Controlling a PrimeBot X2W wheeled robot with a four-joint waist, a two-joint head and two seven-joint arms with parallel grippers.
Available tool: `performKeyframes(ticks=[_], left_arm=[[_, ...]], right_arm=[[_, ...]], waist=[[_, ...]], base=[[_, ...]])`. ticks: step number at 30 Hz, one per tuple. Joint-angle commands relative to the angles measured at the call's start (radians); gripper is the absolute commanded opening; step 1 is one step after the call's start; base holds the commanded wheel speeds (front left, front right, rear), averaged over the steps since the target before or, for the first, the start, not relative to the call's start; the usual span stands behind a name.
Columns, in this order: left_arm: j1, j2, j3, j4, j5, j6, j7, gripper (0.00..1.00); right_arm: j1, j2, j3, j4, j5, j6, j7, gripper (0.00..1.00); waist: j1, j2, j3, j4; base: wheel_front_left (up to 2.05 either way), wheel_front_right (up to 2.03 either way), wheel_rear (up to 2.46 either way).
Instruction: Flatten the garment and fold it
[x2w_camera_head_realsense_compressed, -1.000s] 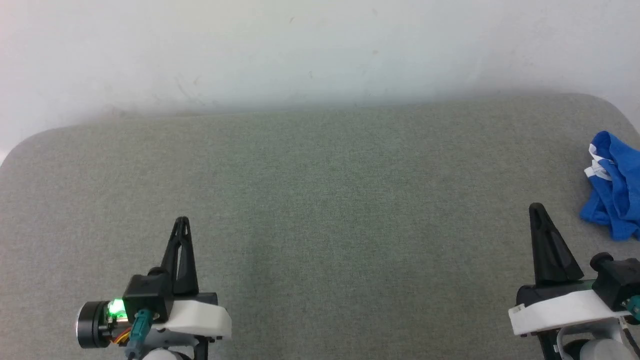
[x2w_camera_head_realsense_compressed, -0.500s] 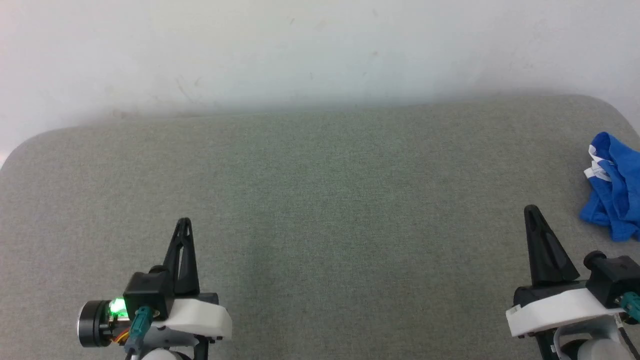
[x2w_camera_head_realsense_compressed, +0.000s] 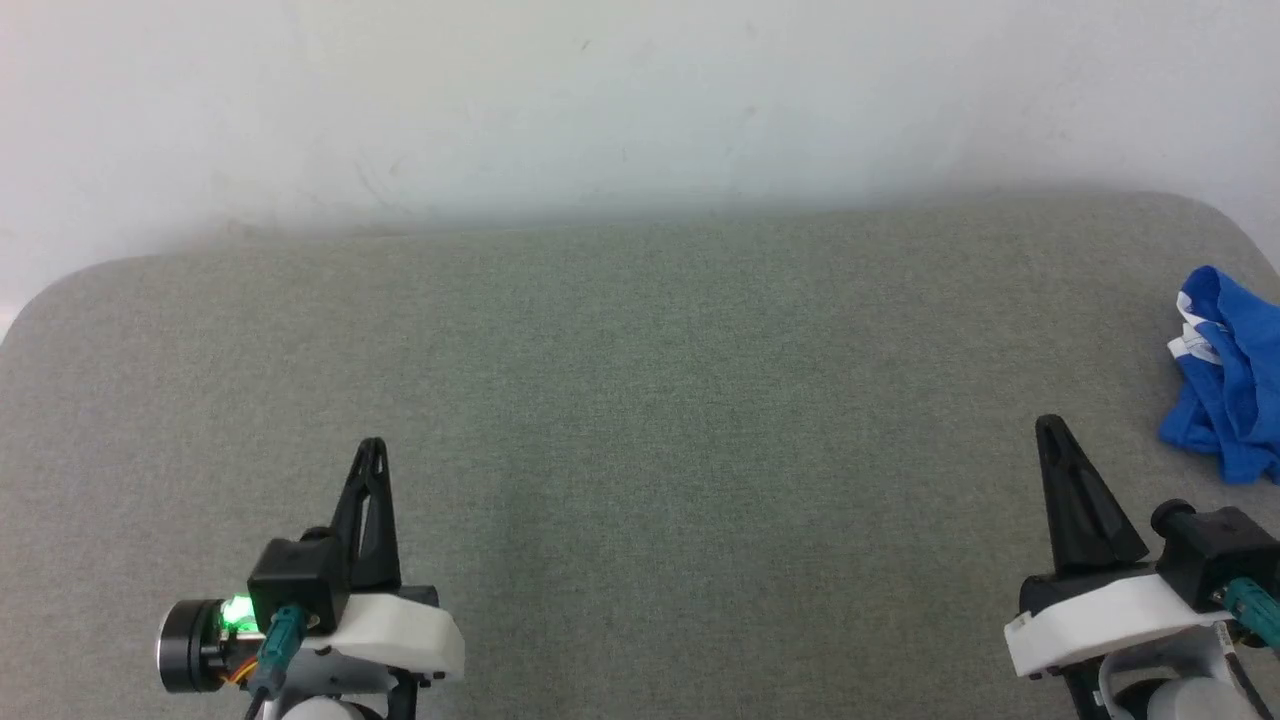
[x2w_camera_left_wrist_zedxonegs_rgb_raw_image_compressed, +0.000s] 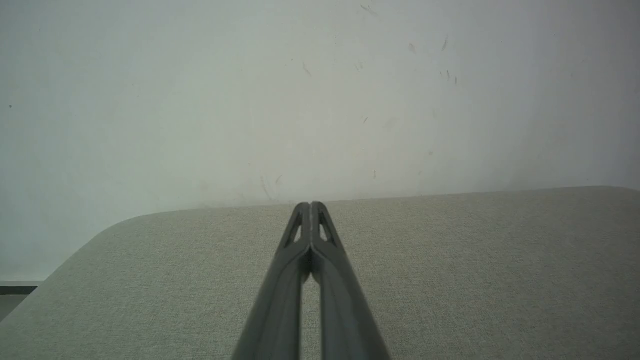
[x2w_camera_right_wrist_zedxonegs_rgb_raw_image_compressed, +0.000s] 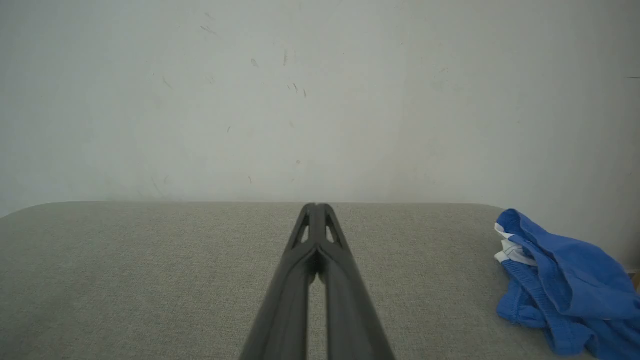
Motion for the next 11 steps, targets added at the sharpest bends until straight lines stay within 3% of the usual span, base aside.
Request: performKeyframes(ticks=[1,11], left_arm=[[0.001,-0.005,0.008,-0.003,0.012,-0.011,0.005,0.00],[0.001,-0.008,0.015,-0.005,0.015,-0.024,0.025,0.00]], right_arm=[[-0.006,0.004,0.003,-0.004,-0.010,-0.001,0.004,0.00],[-0.007,0.005,0.008,-0.005,-0.024,-0.001,0.025,0.00]], waist=[[0.0000,0.0000,0.000,0.000],[0.0000,0.0000,-0.003,0.001]], base=[[0.00,0.00,0.00],[0.00,0.00,0.00]])
